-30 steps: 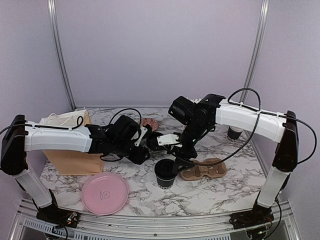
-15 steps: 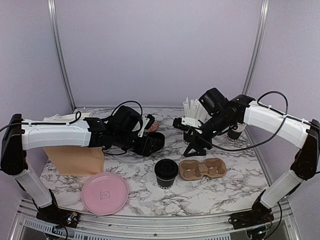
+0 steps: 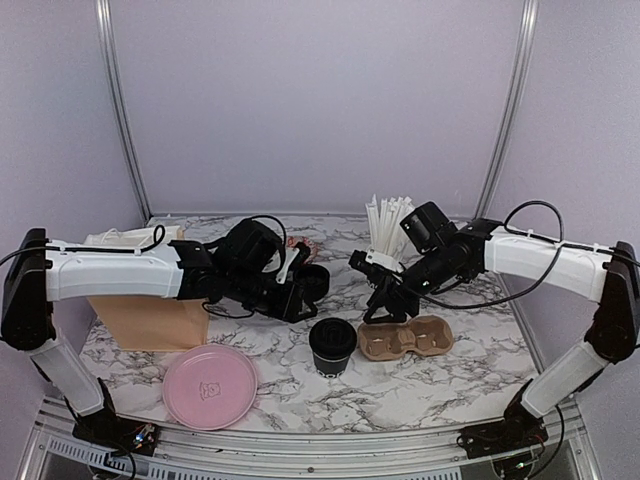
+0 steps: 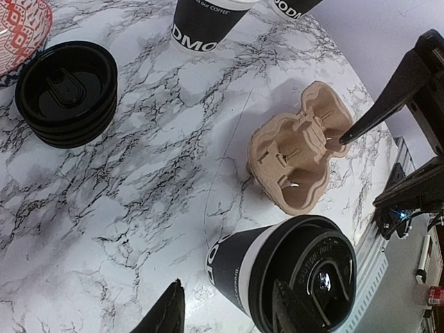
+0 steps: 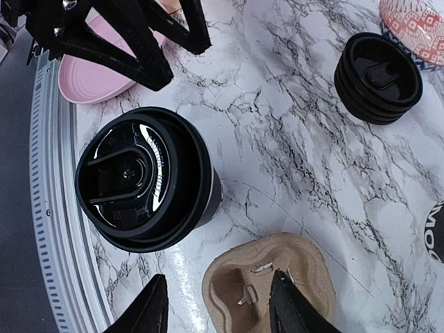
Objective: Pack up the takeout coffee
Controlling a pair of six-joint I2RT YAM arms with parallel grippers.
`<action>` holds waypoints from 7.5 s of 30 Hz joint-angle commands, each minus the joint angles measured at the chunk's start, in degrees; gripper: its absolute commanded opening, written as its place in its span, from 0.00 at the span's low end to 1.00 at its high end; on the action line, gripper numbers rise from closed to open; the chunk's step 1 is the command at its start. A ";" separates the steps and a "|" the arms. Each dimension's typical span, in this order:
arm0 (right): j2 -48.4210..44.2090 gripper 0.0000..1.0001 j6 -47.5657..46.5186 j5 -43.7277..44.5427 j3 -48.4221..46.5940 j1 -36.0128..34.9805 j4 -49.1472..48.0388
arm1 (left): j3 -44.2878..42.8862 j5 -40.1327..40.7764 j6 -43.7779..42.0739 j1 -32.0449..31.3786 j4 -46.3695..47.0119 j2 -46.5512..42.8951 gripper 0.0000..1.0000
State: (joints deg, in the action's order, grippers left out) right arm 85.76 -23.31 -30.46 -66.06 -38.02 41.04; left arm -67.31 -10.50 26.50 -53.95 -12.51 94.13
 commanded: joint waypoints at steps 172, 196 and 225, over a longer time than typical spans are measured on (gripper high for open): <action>6.45 0.66 -3.62 -16.95 -2.33 -0.12 3.35 | -5.65 2.40 3.95 -1.68 -0.87 6.30 0.53; 13.18 0.70 -3.39 -12.31 -10.57 1.23 -1.51 | 1.29 3.38 0.45 -6.58 -11.65 -3.88 0.62; 8.43 0.66 -5.08 -14.55 -3.55 1.23 4.49 | -1.51 7.30 0.02 -3.44 -14.77 -2.79 0.59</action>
State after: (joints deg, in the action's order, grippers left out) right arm 96.55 -27.59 -46.24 -69.82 -36.88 43.16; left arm -67.90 -3.68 27.35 -57.58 -24.34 94.61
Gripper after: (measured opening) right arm 0.664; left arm 0.593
